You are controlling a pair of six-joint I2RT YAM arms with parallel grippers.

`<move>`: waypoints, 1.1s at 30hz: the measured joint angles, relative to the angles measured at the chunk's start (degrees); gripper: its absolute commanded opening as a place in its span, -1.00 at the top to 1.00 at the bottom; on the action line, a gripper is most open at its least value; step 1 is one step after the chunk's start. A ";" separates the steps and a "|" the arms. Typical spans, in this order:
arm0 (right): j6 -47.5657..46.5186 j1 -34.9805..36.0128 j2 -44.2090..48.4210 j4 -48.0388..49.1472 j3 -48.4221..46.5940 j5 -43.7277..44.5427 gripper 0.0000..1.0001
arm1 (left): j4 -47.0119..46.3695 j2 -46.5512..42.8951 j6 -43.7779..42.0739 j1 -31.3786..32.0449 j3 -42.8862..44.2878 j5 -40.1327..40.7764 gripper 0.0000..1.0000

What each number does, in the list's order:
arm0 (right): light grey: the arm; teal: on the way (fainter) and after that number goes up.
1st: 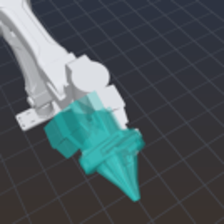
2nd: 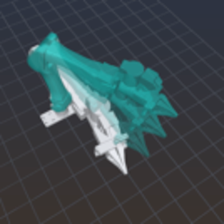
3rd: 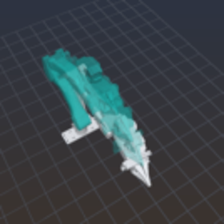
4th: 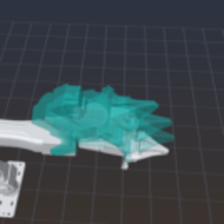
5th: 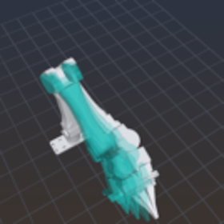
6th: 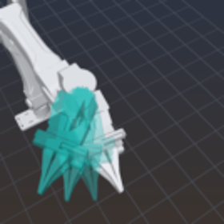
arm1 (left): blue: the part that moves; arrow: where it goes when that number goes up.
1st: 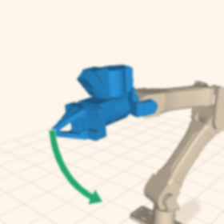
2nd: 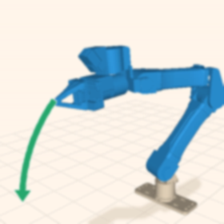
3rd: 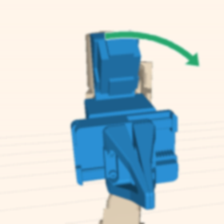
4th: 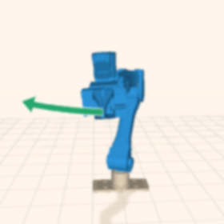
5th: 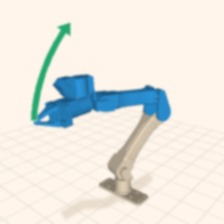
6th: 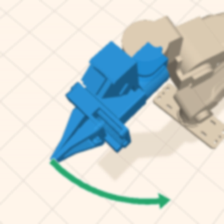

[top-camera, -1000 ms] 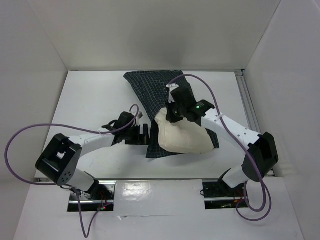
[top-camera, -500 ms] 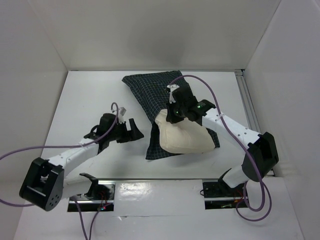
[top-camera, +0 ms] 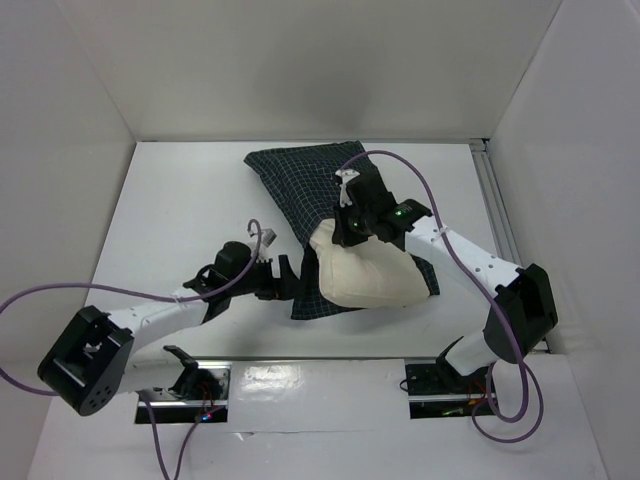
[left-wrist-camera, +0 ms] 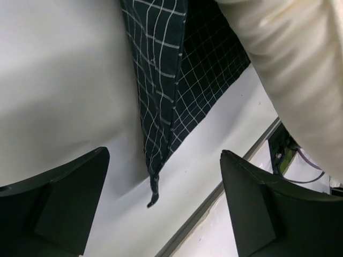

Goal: Put the pillow into the pillowcase

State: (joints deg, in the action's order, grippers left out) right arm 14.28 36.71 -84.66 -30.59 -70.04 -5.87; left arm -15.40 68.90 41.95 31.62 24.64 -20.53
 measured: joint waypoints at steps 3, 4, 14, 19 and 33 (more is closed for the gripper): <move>0.20 0.00 0.00 0.09 0.00 -0.15 1.00 | -1.33 3.76 -0.20 0.92 1.57 0.07 -0.71; 0.28 0.00 0.00 0.13 0.00 -0.20 1.00 | -1.77 5.44 -0.22 1.29 2.32 0.04 -0.65; 1.40 0.37 -0.68 0.63 -0.13 0.13 1.00 | -2.82 9.73 1.84 3.04 5.16 2.14 1.00; 0.66 1.46 -7.08 -2.86 -9.35 5.20 1.00 | -1.57 2.21 4.90 1.55 6.84 -2.14 1.00; -2.45 10.12 -24.46 1.57 -24.74 9.53 1.00 | -0.79 -24.24 15.28 -1.07 -2.10 -12.63 1.00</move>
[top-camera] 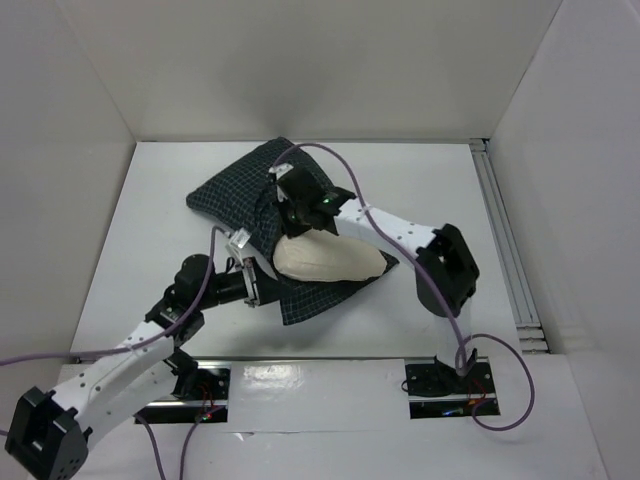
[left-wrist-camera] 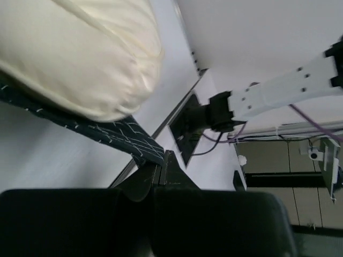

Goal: Put the pillow into the pillowcase

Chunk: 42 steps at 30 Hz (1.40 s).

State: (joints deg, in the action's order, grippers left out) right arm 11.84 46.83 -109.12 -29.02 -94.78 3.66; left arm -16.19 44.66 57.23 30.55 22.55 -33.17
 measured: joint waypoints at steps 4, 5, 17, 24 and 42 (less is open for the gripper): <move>1.81 -0.48 -5.51 2.49 1.53 -5.86 1.00 | 13.40 -9.81 -0.24 -0.02 -4.20 5.27 1.00; 2.03 -0.48 -5.53 2.82 1.53 -6.91 1.00 | 16.37 -11.76 -0.44 0.02 -4.17 6.27 1.00; 4.66 3.43 0.11 5.53 4.33 -10.01 -0.96 | 46.07 -14.14 -10.88 1.14 20.55 23.85 -1.00; 7.63 -6.73 19.87 5.60 21.62 -6.56 -0.32 | 53.44 -10.29 -12.81 1.14 26.86 34.86 -0.38; 15.19 -8.59 15.54 13.09 35.91 -13.77 -0.69 | 55.21 24.04 -16.98 2.91 39.95 35.36 -0.89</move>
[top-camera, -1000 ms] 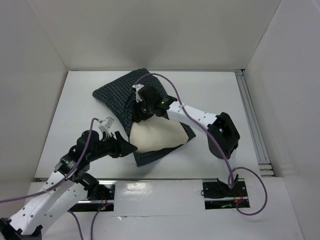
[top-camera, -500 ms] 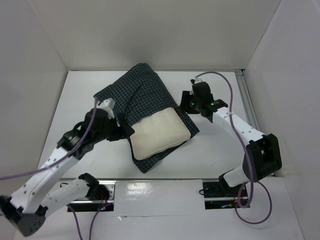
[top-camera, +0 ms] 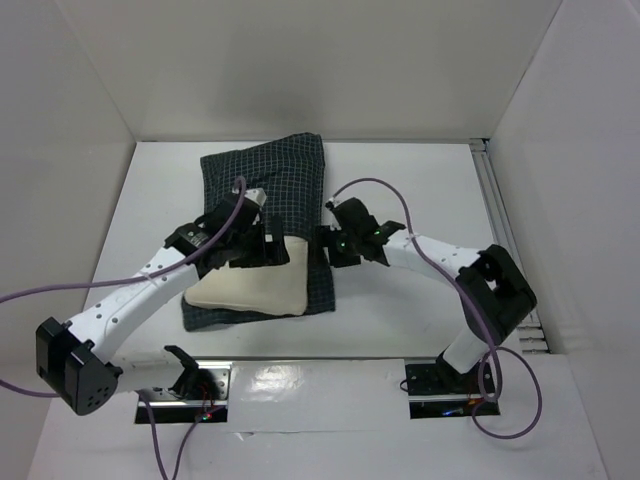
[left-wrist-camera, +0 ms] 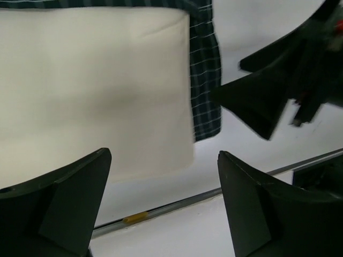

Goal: Put the pillow into the pillowcase

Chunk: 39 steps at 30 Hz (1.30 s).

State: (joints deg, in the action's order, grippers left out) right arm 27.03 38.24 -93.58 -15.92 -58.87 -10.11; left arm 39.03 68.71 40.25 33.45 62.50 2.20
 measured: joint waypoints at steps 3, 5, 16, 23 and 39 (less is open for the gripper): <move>-1.14 -3.10 4.20 -0.39 1.60 -1.18 -0.87 | 0.79 2.54 -1.36 2.51 0.33 2.03 -1.00; -1.55 -8.15 6.49 -0.79 2.23 -1.09 -0.90 | 0.96 4.76 -1.60 4.04 0.55 3.74 -1.00; -2.43 -13.62 9.09 -0.72 9.68 -5.90 -0.99 | 0.44 14.58 -7.17 8.13 -0.13 14.38 -1.00; -0.76 -8.92 5.49 5.18 10.32 -10.29 -0.99 | -0.44 25.88 -7.41 9.68 1.66 19.56 -0.14; 1.33 -1.22 -8.09 16.04 5.95 -13.25 1.00 | 4.85 22.84 -6.71 6.71 9.33 16.76 1.00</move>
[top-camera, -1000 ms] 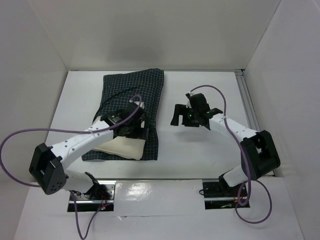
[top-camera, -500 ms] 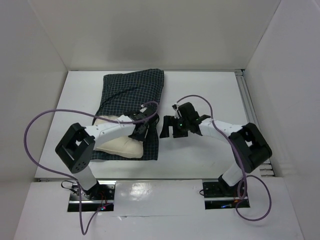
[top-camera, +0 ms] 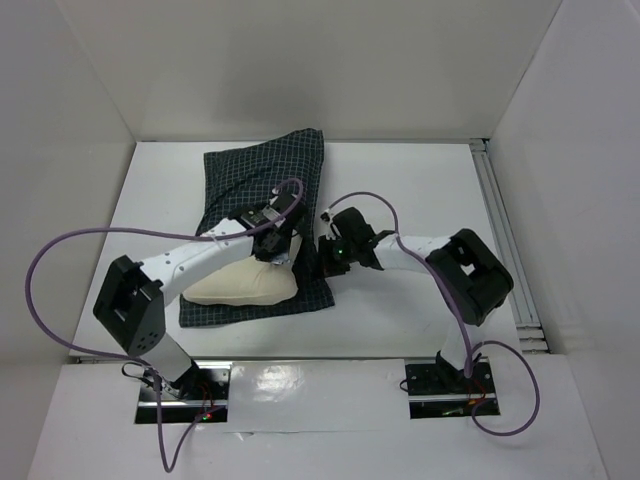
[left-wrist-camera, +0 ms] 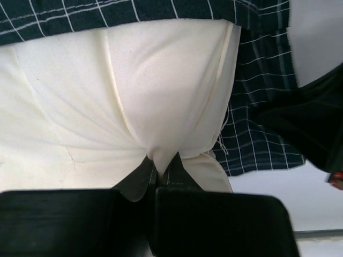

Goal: Put the pillow into the pillowcase

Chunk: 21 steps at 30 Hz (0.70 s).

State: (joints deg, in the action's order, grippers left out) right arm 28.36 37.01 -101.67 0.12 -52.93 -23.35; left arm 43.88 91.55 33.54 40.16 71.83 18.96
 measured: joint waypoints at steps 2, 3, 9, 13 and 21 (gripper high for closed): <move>0.24 0.11 0.04 -1.07 -1.20 0.02 1.00 | 0.52 -0.63 0.37 -0.70 1.66 -0.87 1.00; 0.15 0.15 0.55 -2.12 -2.40 0.15 1.00 | 1.46 -0.76 1.14 -1.09 2.97 -1.14 1.00; -1.90 1.25 12.94 -9.81 -10.86 1.97 1.00 | 6.73 -0.59 3.17 -4.04 14.49 -1.33 1.00; -3.04 2.21 23.23 -14.53 -17.42 3.10 1.00 | 11.43 3.87 5.44 -5.22 27.39 -1.05 1.00; -2.19 1.92 38.49 -24.02 -2.60 9.18 1.00 | 11.78 20.50 14.69 -1.09 37.92 -0.35 1.00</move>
State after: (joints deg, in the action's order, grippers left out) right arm 26.17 38.94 -63.18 -23.90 -55.53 -14.17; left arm 55.66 112.05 48.23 39.07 109.75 18.61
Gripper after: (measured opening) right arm 0.008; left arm 0.049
